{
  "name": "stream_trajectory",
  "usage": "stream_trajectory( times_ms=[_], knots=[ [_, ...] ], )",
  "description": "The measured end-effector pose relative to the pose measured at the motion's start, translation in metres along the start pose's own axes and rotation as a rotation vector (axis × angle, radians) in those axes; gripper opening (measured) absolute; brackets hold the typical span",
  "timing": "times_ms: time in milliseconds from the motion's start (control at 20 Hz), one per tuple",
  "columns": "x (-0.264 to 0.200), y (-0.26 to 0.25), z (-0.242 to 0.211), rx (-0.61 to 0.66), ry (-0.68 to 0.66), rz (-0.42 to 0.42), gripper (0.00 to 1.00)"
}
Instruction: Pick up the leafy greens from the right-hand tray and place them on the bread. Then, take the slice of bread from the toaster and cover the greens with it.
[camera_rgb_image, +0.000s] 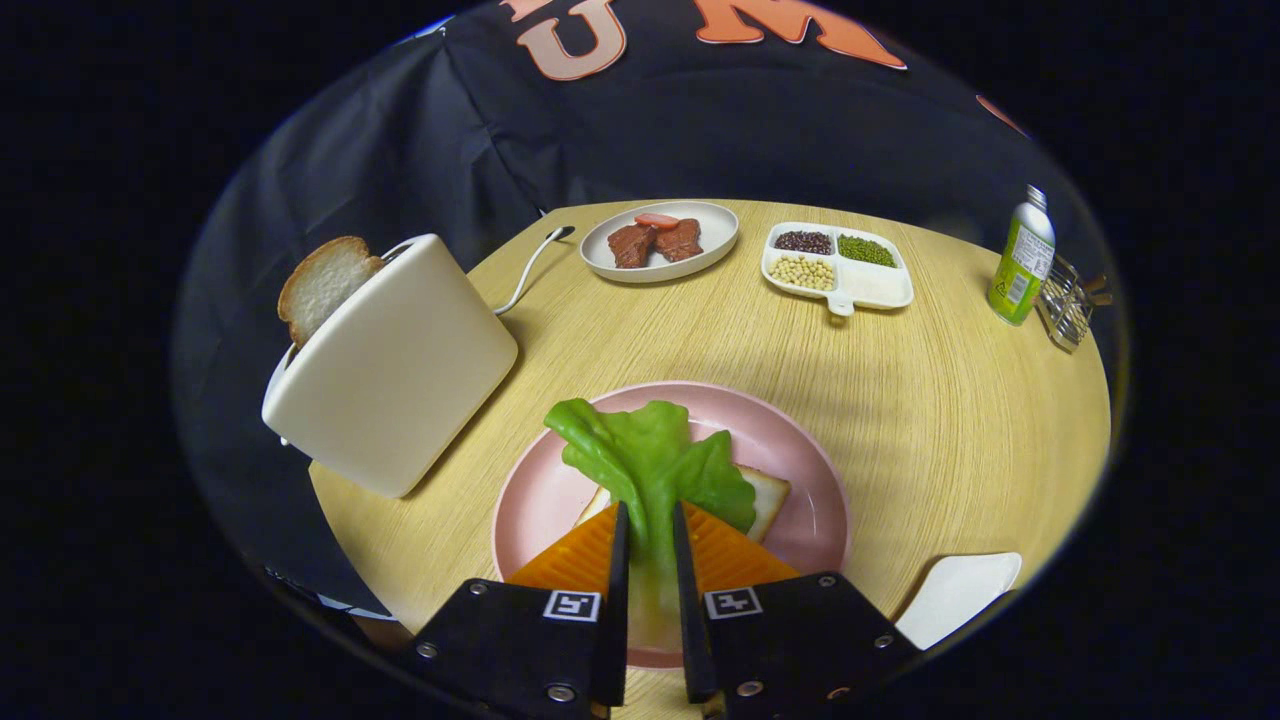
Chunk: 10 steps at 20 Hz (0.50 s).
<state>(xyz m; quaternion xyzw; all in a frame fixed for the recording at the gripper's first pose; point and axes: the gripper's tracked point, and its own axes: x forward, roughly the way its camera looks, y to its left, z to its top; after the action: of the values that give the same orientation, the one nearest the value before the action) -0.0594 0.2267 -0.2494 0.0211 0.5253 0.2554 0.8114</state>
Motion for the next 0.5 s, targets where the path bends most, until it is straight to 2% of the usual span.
stream_trajectory(
  times_ms=[100, 350, 500],
  knots=[
    [-0.009, 0.002, 0.007, -0.007, -0.011, -0.009, 0.28],
    [-0.029, 0.018, 0.046, -0.05, -0.086, -0.046, 0.62],
    [-0.038, 0.048, 0.069, -0.07, -0.121, -0.002, 0.73]
  ],
)
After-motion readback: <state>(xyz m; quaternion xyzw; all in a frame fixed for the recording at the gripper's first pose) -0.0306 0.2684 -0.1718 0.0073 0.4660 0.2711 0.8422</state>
